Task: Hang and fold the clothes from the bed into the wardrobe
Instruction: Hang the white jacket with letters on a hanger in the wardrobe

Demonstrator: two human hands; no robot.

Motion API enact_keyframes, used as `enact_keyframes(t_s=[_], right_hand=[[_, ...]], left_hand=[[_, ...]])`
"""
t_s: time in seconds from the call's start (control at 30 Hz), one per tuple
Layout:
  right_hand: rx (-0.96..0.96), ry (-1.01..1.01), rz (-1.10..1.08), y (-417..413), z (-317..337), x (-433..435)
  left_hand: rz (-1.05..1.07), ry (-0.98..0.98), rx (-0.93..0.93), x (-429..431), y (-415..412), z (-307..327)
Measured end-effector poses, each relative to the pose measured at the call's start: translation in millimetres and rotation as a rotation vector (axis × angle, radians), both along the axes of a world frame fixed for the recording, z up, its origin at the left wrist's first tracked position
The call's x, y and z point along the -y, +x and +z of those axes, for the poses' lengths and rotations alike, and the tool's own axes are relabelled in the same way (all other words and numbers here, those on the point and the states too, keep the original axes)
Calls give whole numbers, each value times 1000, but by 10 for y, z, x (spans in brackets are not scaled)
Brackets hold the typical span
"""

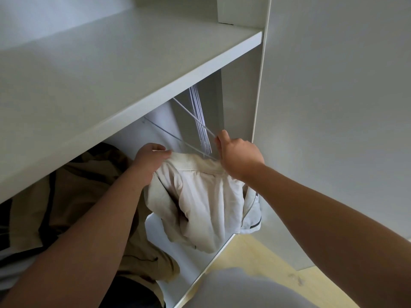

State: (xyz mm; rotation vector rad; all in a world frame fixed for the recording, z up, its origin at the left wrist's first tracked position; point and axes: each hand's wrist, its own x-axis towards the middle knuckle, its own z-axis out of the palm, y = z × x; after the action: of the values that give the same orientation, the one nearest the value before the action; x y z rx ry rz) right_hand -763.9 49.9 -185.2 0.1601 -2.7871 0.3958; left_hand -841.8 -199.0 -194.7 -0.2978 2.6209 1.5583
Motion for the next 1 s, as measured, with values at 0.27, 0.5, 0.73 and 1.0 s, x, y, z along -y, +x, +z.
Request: enact_keyframes(t_s=[0.27, 0.5, 0.73, 1.0], right_hand=[[53, -196, 69, 259, 2, -333], [329, -314, 210, 452, 193, -476], [671, -602, 336, 542, 319, -432], [770, -842, 423, 583, 186, -470]], left_hand=[[67, 295, 191, -42, 108, 69], [174, 234, 151, -109, 111, -54], [187, 158, 157, -246, 147, -75], [91, 176, 210, -299, 283, -29]])
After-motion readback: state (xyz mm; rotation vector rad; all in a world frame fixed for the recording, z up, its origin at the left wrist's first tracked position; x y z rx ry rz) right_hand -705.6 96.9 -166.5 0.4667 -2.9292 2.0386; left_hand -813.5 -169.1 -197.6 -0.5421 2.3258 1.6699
